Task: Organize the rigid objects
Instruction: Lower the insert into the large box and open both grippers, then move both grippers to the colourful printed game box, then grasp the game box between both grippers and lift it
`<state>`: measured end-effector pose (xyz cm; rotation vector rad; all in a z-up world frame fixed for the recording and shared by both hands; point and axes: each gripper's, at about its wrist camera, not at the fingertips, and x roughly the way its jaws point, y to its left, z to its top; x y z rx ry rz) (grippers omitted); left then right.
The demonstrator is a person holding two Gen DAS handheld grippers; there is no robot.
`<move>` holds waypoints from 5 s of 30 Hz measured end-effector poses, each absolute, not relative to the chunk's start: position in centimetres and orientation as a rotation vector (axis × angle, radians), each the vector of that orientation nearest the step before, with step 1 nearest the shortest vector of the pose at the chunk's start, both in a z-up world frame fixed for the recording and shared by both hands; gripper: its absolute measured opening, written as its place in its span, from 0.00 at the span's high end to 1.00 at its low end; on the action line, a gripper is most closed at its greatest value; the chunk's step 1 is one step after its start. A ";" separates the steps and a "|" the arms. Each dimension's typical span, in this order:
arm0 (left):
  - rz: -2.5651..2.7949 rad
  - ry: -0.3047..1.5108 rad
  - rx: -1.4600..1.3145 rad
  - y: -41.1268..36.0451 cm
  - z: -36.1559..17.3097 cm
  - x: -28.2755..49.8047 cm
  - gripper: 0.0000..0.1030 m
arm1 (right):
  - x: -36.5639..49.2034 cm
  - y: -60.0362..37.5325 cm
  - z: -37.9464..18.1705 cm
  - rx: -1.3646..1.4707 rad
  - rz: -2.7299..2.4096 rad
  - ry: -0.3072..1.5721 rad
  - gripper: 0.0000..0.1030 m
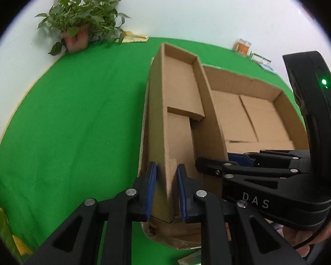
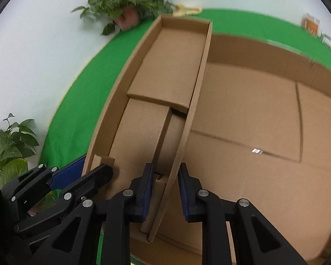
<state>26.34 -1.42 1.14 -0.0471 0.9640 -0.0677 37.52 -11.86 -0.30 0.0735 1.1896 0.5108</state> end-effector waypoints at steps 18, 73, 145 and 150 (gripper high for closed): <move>-0.009 1.015 -0.087 -1.0 -0.2 24.6 0.84 | 38.8 -13.3 -5.6 0.158 0.569 1.350 0.68; -0.305 0.849 -0.154 -12.2 1.1 7.2 0.21 | 4.0 -32.1 0.7 0.024 0.304 0.792 0.01; -0.425 0.739 -0.333 -8.3 3.7 6.6 0.50 | 4.1 -22.3 2.9 0.012 0.413 0.702 0.14; -0.449 0.675 -0.301 -8.7 6.7 8.8 0.50 | 5.5 -23.0 6.3 0.031 0.372 0.634 0.16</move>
